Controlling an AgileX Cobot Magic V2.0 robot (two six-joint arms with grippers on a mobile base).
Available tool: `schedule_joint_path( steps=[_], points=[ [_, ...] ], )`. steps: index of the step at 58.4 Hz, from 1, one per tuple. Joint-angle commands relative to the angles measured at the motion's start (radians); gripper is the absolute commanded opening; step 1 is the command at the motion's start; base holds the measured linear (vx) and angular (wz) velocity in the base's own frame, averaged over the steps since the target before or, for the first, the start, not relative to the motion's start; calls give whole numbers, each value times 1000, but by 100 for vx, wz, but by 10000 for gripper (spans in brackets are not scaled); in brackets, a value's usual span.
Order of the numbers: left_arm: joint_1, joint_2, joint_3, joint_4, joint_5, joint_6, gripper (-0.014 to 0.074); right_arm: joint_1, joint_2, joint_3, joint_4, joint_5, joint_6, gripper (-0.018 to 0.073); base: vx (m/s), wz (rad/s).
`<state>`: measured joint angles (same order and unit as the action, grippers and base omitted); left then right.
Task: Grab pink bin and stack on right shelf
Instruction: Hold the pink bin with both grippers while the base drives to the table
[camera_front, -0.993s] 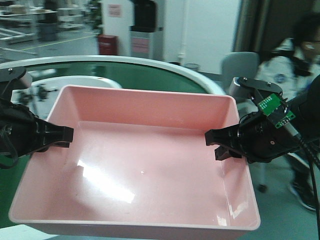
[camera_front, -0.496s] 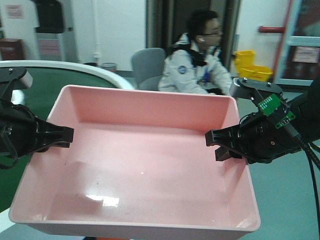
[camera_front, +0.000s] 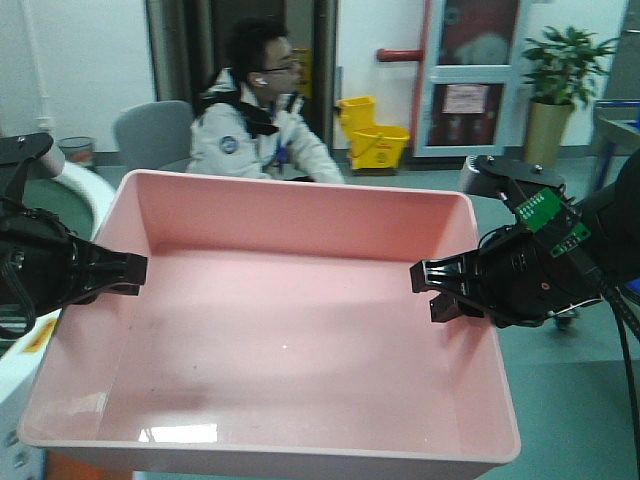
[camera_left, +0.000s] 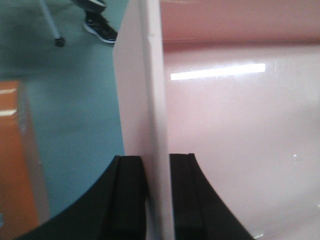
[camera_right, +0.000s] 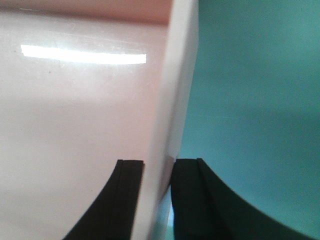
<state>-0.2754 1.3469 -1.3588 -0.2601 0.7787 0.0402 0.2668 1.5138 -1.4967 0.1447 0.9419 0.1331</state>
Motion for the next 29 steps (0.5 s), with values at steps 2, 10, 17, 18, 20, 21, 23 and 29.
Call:
schedule_joint_path(
  steps=[2, 10, 17, 18, 20, 21, 23, 29],
  points=[
    [-7, -48, -31, -59, -76, 5, -2, -12, -28, -29, -48, -82, 9, -8, 20, -48],
    [-7, -48, -31, -59, -76, 5, -2, -12, -28, -29, -48, -82, 9, -8, 22, -45],
    [-7, -48, -31, -59, -76, 5, -2, -12, -28, -29, -48, -82, 9, -8, 26, -40],
    [-7, -48, -31, -59, -76, 5, -2, -12, -28, -29, -48, -82, 9, -8, 28, -37],
    [-7, -48, -31, -59, -76, 5, -2, -12, -28, -29, -48, -82, 9, -8, 28, -36],
    [-7, -48, -31, -59, -76, 5, -2, -12, -28, -29, -48, -82, 9, -8, 29, -35],
    [-7, -48, -31, -59, -76, 5, -2, -12, -28, -29, -48, -82, 9, -8, 30, -35],
    [-7, -48, -31, -59, -76, 5, -2, -12, -28, -29, -48, -82, 9, -8, 32, -34]
  ],
)
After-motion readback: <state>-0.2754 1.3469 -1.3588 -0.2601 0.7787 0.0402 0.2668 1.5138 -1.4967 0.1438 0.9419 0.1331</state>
